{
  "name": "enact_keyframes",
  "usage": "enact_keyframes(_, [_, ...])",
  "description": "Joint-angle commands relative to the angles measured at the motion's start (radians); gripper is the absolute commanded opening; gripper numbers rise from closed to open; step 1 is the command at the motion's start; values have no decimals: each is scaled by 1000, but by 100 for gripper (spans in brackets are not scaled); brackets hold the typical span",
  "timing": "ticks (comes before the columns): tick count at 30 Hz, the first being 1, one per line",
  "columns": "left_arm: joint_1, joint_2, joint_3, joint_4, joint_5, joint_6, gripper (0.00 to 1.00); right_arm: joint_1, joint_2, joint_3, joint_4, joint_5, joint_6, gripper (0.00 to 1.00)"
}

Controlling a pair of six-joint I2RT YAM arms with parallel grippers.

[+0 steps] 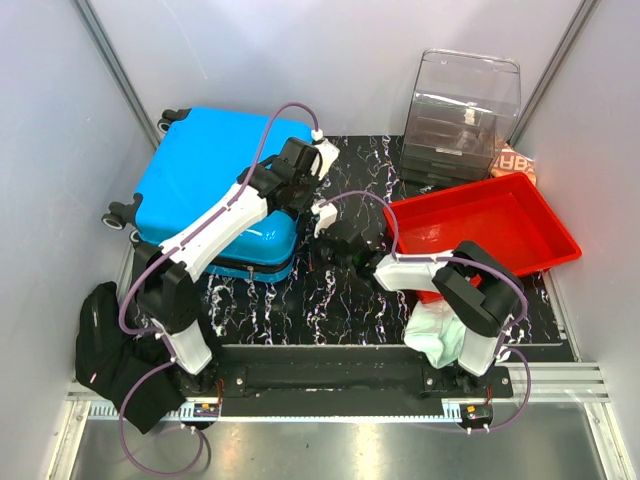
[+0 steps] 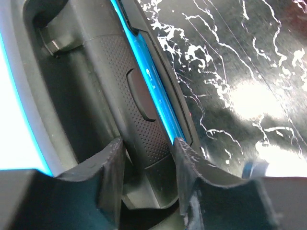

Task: Open, take out, and arrange the luggage

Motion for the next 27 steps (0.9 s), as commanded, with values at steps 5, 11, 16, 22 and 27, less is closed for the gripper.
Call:
enact_keyframes(5, [38,45,-55,-47,-48,78,0,-25,-10,24,7,-13,-56,0])
enact_keyframes(11, [36,-79,-162,-50,121,95,0,-105,2,25,17,-47,-70,0])
enact_keyframes(16, [29,-176,-267,-49,162,133,0,-143,19,39,60,-87,-110,0])
enact_keyframes(22, [30,-286,-308,-78,181,153,0,-174,37,84,41,-97,-145,0])
enact_keyframes(27, [27,-355,-331,-122,210,165,0,-208,69,127,17,-116,-144,0])
